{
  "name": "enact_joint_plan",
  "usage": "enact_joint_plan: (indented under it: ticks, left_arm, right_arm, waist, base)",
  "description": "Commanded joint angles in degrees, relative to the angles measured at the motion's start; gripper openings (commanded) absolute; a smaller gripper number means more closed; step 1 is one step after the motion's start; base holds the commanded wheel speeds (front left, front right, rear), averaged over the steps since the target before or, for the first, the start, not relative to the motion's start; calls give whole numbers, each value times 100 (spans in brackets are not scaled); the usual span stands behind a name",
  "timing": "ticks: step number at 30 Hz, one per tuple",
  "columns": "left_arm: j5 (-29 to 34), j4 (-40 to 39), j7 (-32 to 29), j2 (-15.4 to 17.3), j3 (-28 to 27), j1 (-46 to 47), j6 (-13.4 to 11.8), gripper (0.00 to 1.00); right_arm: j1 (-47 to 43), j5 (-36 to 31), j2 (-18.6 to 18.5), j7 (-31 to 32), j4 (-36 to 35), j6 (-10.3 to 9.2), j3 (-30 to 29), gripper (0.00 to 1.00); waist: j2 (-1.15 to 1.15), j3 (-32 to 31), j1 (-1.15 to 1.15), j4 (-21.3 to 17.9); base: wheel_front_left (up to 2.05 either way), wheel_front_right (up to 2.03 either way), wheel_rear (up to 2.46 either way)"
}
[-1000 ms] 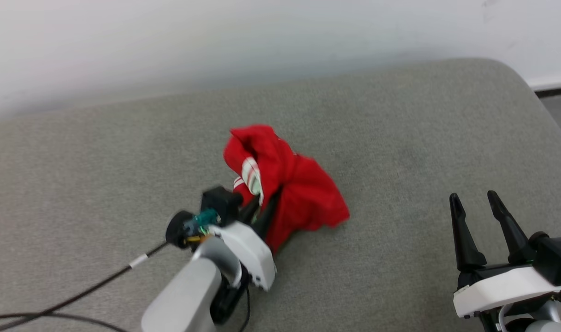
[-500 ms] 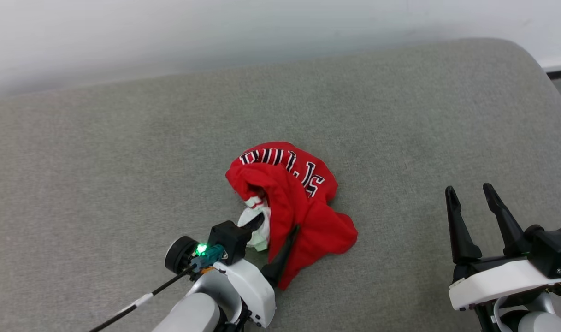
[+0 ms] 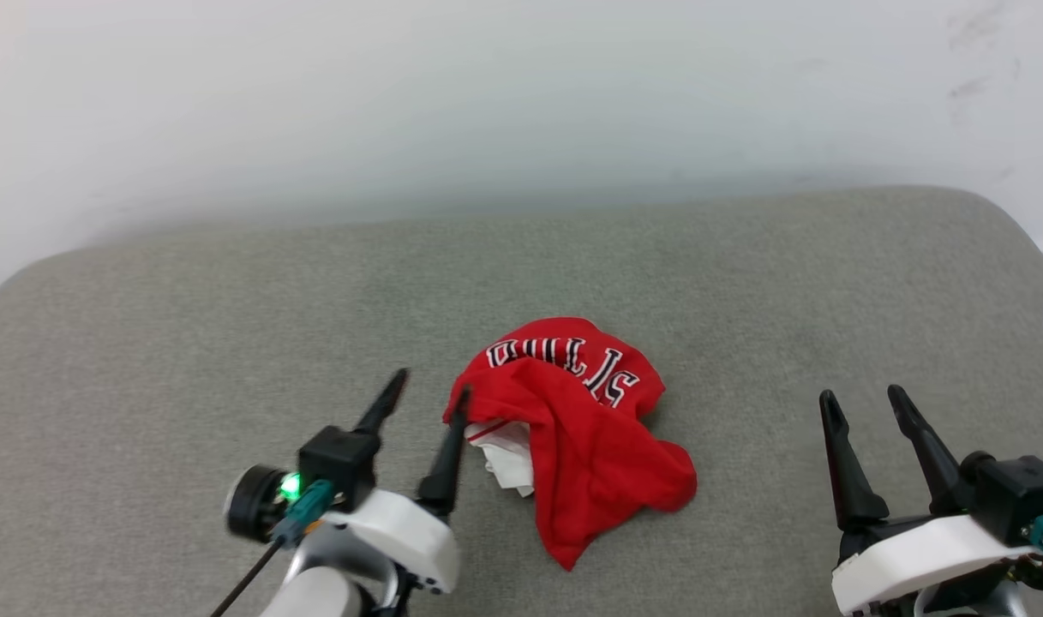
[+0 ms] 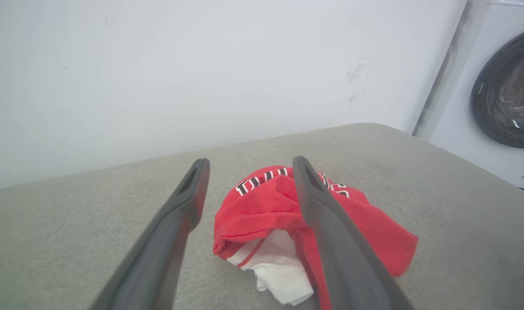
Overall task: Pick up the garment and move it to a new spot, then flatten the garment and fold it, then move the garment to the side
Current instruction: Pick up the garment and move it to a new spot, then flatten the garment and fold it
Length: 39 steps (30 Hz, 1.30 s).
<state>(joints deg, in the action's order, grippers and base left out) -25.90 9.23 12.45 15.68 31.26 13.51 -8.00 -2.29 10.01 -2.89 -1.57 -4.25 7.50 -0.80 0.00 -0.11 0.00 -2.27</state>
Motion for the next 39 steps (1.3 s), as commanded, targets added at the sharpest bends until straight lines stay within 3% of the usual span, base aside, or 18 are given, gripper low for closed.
enact_joint_plan:
  ticks: [1, 5, 12, 20, 31, 35, 39]
  left_arm:
    - [-5, -36, 60, 74, -115, -165, -140, 100]
    - [-37, -26, 127, 282, -388, -455, -405, 100]
    - [-135, -98, 192, 617, -795, -891, -642, 100]
    - [-250, -226, 225, 779, -1001, -974, -578, 100]
    - [-308, -243, 246, 734, -1014, -857, -470, 100]
    - [-272, -302, 254, 727, -1032, -794, -441, 100]
    - [-216, -366, 270, 673, -1066, -712, -434, 100]
  right_arm:
    - [-98, -14, 2, 9, -30, -2, 15, 100]
    - [-209, 25, 2, 37, -60, -2, 8, 100]
    - [-375, 45, 1, 82, -45, -2, 8, 100]
    - [-394, 54, 2, 98, -89, -2, 2, 100]
    - [-351, 49, 2, 155, -30, -2, -27, 100]
    - [-306, 50, 4, 556, 16, -2, 106, 100]
    - [-174, -29, -67, 1479, 48, -2, 392, 100]
  waist:
    - [0, -138, 0, 134]
    - [0, -232, 0, 200]
    - [0, -333, 0, 181]
    - [0, -330, 0, 152]
    - [0, -293, 0, 173]
    - [0, -214, 0, 312]
    - [0, -92, 0, 545]
  base:
    - [0, 0, 0]
    - [0, 0, 0]
    - [0, 0, 0]
    - [0, 0, 0]
    - [0, 0, 0]
    - [0, 0, 0]
    - [0, 0, 0]
